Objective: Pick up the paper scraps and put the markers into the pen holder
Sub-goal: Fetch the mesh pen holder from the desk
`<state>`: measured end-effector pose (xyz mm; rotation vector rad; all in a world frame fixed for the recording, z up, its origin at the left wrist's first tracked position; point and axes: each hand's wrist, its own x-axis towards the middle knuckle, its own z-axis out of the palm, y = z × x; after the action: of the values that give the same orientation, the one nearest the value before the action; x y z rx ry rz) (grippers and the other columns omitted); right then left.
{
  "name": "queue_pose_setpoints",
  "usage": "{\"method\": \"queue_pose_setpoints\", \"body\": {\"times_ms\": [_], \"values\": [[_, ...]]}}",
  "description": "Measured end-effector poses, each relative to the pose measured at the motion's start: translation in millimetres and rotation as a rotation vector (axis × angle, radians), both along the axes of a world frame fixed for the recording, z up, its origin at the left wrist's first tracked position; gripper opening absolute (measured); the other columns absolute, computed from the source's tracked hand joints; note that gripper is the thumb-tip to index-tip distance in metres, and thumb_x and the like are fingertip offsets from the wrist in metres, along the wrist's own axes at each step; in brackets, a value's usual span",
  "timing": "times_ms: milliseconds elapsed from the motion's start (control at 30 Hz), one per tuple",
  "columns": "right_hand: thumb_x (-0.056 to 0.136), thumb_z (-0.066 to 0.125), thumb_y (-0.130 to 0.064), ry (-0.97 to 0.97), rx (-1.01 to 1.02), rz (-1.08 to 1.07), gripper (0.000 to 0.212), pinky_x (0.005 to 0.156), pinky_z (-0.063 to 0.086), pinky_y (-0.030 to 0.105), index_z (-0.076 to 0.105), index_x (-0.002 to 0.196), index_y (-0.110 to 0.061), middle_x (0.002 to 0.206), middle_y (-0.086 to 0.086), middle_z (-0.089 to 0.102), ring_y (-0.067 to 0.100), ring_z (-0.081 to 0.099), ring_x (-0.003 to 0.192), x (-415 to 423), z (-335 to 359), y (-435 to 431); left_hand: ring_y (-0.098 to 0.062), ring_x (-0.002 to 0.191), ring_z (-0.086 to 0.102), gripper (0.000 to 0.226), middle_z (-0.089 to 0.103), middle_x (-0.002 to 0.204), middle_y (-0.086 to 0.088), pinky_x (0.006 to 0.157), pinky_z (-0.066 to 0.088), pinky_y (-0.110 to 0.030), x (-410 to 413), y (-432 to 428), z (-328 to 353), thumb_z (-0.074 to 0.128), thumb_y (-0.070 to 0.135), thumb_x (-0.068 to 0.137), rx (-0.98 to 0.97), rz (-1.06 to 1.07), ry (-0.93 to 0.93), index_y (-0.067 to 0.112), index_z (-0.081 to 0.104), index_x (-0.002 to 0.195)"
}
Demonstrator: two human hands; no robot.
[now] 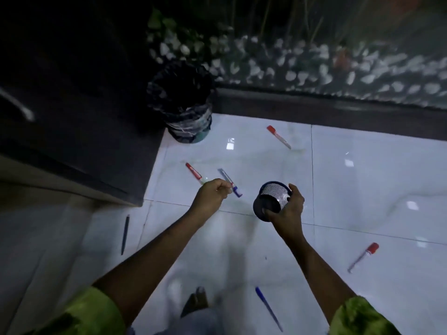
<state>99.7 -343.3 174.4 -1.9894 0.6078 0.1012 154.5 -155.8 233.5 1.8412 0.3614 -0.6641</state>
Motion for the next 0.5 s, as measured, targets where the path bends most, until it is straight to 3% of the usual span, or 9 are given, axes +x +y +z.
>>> {"method": "queue_pose_setpoints", "body": {"times_ms": [233, 500], "values": [[0.06, 0.085, -0.018, -0.081, -0.122, 0.005, 0.1, 0.106, 0.034, 0.036, 0.026, 0.141, -0.009, 0.137, 0.012, 0.032, 0.028, 0.031, 0.129, 14.1, -126.0, -41.9, -0.014, 0.086, 0.057, 0.019, 0.066, 0.102, -0.007, 0.065, 0.041, -0.017, 26.7, -46.1, -115.2, 0.047, 0.008, 0.091, 0.056, -0.22, -0.076, 0.009, 0.063, 0.1], [0.063, 0.083, -0.017, -0.184, -0.089, 0.006, 0.102, 0.103, 0.031, 0.024, 0.02, 0.143, -0.01, 0.143, 0.009, 0.025, 0.023, 0.029, 0.134, -1.1, -164.4, -59.0, -0.021, 0.101, 0.061, 0.016, 0.069, 0.106, -0.008, 0.082, 0.044, -0.027, 8.1, -80.3, -154.6, 0.053, 0.012, 0.089, 0.144, -0.472, -0.149, 0.01, 0.066, 0.099]]}}
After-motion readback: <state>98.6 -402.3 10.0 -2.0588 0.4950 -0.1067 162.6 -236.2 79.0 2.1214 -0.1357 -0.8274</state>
